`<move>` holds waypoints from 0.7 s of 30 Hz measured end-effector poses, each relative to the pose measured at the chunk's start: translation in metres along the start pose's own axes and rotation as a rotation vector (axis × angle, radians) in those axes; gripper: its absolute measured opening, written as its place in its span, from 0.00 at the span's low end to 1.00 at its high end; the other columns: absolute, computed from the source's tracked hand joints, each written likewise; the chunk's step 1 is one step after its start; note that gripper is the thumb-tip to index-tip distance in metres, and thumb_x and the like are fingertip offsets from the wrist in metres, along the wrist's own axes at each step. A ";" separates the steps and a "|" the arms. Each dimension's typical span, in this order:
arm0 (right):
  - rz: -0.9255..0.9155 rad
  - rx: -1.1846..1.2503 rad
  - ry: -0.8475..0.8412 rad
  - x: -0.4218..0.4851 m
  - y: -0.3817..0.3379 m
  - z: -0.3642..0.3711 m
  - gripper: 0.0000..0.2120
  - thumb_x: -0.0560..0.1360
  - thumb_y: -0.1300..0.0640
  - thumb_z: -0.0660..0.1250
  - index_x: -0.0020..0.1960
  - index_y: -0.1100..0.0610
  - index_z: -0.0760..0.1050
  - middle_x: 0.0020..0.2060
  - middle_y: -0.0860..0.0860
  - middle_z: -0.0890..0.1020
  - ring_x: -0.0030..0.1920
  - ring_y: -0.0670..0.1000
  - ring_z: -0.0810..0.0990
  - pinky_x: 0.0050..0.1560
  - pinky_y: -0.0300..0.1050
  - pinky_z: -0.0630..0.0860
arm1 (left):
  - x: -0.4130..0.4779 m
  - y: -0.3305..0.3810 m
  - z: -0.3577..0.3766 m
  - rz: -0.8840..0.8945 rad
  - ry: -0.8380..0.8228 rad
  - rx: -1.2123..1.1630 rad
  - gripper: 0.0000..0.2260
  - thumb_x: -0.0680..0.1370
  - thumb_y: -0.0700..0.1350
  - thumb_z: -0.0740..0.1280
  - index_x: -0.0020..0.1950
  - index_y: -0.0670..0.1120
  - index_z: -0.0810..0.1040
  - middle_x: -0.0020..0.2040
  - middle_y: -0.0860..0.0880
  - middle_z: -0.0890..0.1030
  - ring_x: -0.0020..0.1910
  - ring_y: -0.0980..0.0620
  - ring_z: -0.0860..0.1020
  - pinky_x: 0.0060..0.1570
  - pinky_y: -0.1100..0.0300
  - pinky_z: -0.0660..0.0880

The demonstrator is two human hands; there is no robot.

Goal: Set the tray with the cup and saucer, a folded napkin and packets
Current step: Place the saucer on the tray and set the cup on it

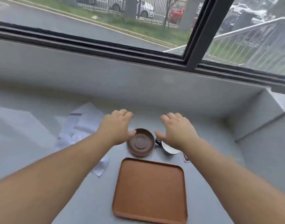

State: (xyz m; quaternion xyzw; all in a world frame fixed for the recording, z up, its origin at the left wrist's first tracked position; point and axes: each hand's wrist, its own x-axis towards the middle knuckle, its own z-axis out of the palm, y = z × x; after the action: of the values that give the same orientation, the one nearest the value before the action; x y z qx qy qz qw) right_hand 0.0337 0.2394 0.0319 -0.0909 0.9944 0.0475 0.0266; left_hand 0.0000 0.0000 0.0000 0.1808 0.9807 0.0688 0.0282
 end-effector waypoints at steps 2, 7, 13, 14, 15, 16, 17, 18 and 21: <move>-0.027 0.016 -0.065 0.015 0.000 0.034 0.28 0.75 0.33 0.58 0.65 0.52 0.73 0.57 0.53 0.78 0.59 0.58 0.74 0.55 0.55 0.75 | 0.009 0.002 0.029 -0.064 -0.069 -0.012 0.30 0.75 0.66 0.65 0.73 0.52 0.70 0.70 0.50 0.75 0.66 0.44 0.74 0.59 0.47 0.75; -0.070 0.082 -0.155 0.045 0.002 0.110 0.29 0.74 0.33 0.60 0.67 0.51 0.71 0.59 0.53 0.79 0.61 0.59 0.74 0.57 0.54 0.73 | 0.014 0.000 0.103 -0.183 -0.203 -0.049 0.30 0.73 0.66 0.65 0.70 0.52 0.71 0.65 0.48 0.78 0.63 0.43 0.76 0.55 0.47 0.77; -0.039 0.114 -0.275 0.081 0.005 0.157 0.28 0.77 0.40 0.63 0.71 0.55 0.66 0.52 0.57 0.83 0.57 0.62 0.76 0.60 0.56 0.69 | 0.026 0.006 0.149 -0.425 -0.336 -0.271 0.29 0.73 0.63 0.67 0.68 0.49 0.68 0.44 0.50 0.80 0.47 0.44 0.80 0.41 0.51 0.77; -0.037 0.134 -0.304 0.085 0.004 0.162 0.27 0.78 0.42 0.63 0.71 0.55 0.65 0.51 0.58 0.83 0.57 0.62 0.76 0.65 0.57 0.68 | 0.029 0.007 0.152 -0.462 -0.328 -0.323 0.29 0.74 0.61 0.68 0.69 0.48 0.67 0.41 0.52 0.78 0.46 0.44 0.79 0.39 0.52 0.75; -0.038 0.146 -0.315 0.088 0.003 0.167 0.26 0.78 0.46 0.64 0.72 0.56 0.64 0.51 0.58 0.83 0.57 0.62 0.76 0.68 0.59 0.67 | 0.032 0.006 0.155 -0.494 -0.317 -0.370 0.29 0.75 0.59 0.68 0.71 0.48 0.67 0.40 0.52 0.77 0.46 0.44 0.80 0.38 0.53 0.73; -0.026 0.151 -0.317 0.091 0.002 0.171 0.24 0.78 0.50 0.64 0.72 0.56 0.64 0.51 0.58 0.84 0.55 0.62 0.75 0.66 0.58 0.68 | 0.034 0.005 0.157 -0.526 -0.312 -0.418 0.29 0.76 0.56 0.69 0.73 0.48 0.66 0.41 0.52 0.78 0.48 0.43 0.80 0.40 0.53 0.73; 0.000 0.165 -0.310 0.093 0.002 0.174 0.23 0.78 0.54 0.64 0.71 0.56 0.65 0.50 0.58 0.83 0.52 0.62 0.74 0.60 0.55 0.70 | 0.037 0.003 0.159 -0.555 -0.302 -0.460 0.29 0.77 0.53 0.69 0.75 0.48 0.65 0.43 0.50 0.80 0.51 0.42 0.81 0.42 0.53 0.73; 0.040 0.206 -0.310 0.094 0.000 0.174 0.22 0.77 0.58 0.64 0.70 0.56 0.65 0.49 0.58 0.83 0.49 0.61 0.73 0.52 0.51 0.69 | 0.039 0.000 0.158 -0.584 -0.294 -0.498 0.28 0.78 0.49 0.68 0.76 0.48 0.64 0.47 0.48 0.82 0.53 0.42 0.81 0.45 0.53 0.75; 0.144 0.358 -0.314 0.098 -0.007 0.168 0.20 0.77 0.60 0.64 0.68 0.58 0.69 0.52 0.59 0.82 0.53 0.62 0.77 0.44 0.49 0.71 | 0.039 -0.012 0.152 -0.631 -0.259 -0.577 0.20 0.76 0.41 0.65 0.68 0.46 0.75 0.51 0.45 0.85 0.51 0.42 0.84 0.48 0.51 0.80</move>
State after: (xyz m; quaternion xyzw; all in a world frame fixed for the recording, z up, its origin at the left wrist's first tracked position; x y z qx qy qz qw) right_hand -0.0538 0.2316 -0.1420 -0.0054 0.9746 -0.1139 0.1929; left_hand -0.0286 0.0221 -0.1531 -0.1356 0.9169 0.3044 0.2195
